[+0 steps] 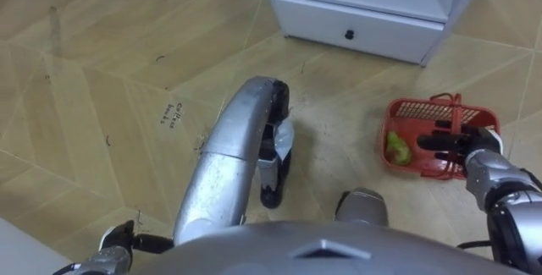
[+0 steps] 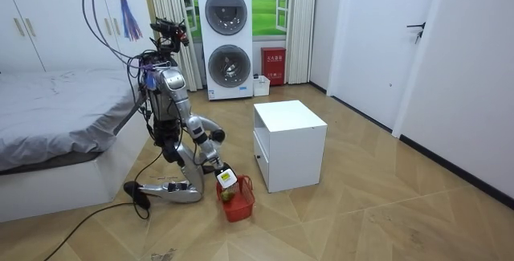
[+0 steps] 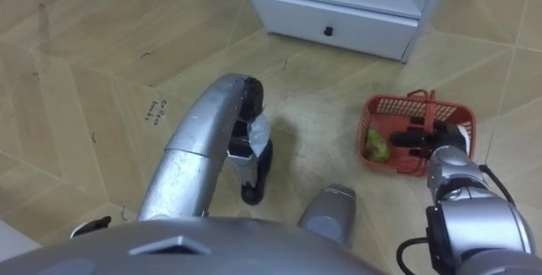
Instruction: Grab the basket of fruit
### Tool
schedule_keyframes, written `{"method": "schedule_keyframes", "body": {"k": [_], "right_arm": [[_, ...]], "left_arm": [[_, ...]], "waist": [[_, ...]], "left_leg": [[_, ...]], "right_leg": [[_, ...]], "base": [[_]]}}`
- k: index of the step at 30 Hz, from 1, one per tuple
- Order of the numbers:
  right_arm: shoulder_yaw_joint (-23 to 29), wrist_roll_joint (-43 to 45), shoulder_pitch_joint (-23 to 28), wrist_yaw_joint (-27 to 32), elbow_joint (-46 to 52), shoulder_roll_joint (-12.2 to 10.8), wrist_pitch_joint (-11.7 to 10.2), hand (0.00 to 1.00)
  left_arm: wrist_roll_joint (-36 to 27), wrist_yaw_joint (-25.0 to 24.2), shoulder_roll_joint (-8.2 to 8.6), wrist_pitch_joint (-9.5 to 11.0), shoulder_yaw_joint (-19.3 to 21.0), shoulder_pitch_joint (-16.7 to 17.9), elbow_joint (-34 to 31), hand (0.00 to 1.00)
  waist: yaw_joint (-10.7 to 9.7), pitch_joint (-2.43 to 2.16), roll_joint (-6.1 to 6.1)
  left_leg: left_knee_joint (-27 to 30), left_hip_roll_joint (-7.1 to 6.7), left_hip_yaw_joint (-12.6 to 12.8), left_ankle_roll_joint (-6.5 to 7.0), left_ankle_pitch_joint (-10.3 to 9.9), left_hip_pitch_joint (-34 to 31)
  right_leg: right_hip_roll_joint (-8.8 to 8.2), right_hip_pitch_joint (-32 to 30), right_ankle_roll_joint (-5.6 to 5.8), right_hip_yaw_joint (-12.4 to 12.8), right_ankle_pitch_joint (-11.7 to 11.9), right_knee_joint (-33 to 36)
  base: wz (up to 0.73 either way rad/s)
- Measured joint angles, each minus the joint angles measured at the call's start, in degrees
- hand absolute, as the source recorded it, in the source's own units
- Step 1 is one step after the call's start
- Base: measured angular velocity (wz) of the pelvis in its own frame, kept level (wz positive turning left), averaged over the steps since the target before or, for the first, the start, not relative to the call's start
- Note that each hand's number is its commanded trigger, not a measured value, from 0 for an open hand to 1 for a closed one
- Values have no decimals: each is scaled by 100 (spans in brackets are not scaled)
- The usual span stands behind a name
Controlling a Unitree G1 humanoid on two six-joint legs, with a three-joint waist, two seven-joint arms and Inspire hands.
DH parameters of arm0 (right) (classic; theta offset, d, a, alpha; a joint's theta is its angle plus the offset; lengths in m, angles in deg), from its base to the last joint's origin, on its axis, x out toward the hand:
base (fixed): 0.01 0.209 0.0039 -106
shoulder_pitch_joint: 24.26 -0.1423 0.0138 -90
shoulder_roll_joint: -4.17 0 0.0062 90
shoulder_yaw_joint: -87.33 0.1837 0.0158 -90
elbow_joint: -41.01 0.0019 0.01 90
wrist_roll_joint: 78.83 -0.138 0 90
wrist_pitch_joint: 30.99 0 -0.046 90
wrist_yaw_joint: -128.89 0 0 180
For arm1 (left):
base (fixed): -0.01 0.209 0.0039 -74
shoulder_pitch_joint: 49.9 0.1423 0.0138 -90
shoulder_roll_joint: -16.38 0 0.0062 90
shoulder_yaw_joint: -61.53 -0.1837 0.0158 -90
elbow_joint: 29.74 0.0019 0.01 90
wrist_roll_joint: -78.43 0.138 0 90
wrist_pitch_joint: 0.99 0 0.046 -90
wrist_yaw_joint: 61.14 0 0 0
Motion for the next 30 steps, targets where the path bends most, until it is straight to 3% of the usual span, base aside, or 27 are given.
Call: {"method": "schedule_keyframes", "body": {"k": [15,19,25,30], "right_arm": [[-14,-404,26,-82,-2,3,-8,100],[-20,-403,31,-78,-1,2,-8,100],[-211,-383,18,-77,33,2,-8,100],[-227,-110,15,-65,257,3,0,100]], "left_arm": [[-1,28,-1,71,13,182,-238,0],[0,63,-1,114,13,183,-288,0],[-3,133,0,130,12,137,-315,0],[-3,170,-3,110,20,1,-318,0]], "waist": [[79,13,-44],[75,63,-152],[99,31,-314],[104,55,-439]], "left_leg": [[8,0,5,-17,9,-73],[45,-3,-11,0,16,-110],[169,1,-120,20,7,-202],[254,10,-160,78,-21,-194]], "right_leg": [[12,-71,2,32,-1,16],[29,-70,3,10,-1,17],[152,-58,3,-56,-2,28],[195,5,0,-56,-4,35]], "base": [[0],[0],[0],[-2]]}}
